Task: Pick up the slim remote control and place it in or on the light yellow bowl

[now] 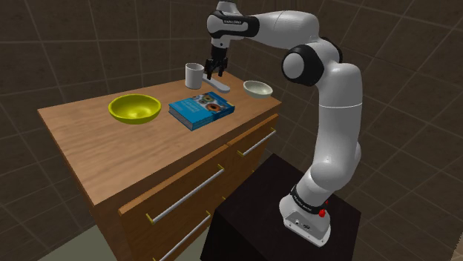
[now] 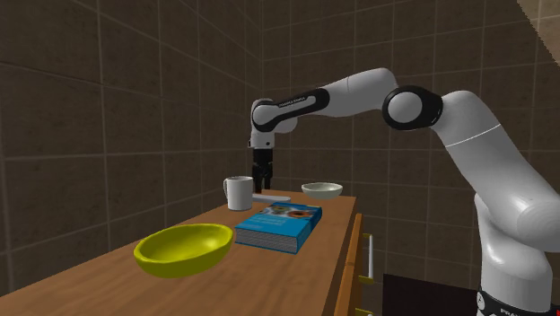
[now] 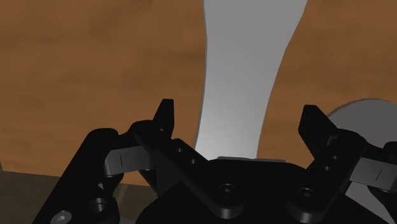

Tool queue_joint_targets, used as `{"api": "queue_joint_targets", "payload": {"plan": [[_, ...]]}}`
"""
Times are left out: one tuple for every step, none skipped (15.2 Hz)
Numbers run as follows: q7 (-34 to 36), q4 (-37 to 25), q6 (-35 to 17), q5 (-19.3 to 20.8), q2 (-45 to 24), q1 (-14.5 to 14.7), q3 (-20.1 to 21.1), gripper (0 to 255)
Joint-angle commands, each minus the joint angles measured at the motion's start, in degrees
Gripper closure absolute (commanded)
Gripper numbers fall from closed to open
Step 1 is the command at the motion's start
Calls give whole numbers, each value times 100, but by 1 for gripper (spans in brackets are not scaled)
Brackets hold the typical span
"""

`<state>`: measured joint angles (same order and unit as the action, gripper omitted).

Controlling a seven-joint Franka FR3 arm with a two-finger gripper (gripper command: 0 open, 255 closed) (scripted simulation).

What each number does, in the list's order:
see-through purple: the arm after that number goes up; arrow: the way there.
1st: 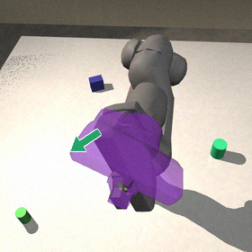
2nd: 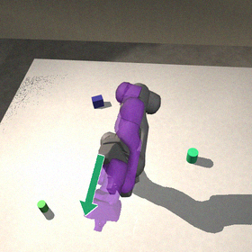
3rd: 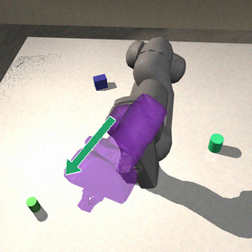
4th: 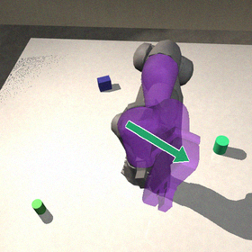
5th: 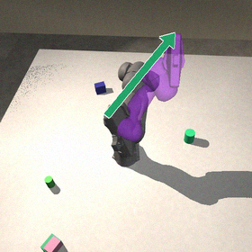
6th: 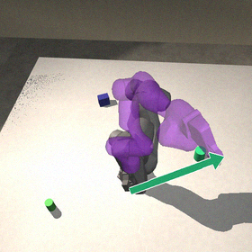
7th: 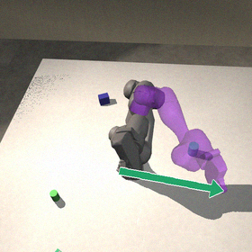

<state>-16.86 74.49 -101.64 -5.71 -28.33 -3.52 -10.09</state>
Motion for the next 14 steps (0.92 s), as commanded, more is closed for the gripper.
{"api": "queue_joint_targets", "payload": {"plan": [[-1,103,-139,-7,-33,7,6,0],[-3,175,-214,-8,-37,11,7,0],[-7,284,-331,-12,-45,16,9,0],[-7,286,-332,-11,-44,16,9,0],[-7,284,-331,-12,-45,16,9,0],[-7,284,-331,-12,-45,16,9,0],[-7,284,-331,-12,-45,16,9,0],[-7,284,-331,-12,-45,16,9,0],[-7,284,-331,-12,-45,16,9,0],[-7,284,-331,-12,-45,16,9,0],[-8,284,-331,-12,-45,16,9,0],[-8,284,-331,-12,-45,16,9,255],[-8,284,-331,-12,-45,16,9,255],[-8,284,-330,-12,-45,16,9,255]]}}
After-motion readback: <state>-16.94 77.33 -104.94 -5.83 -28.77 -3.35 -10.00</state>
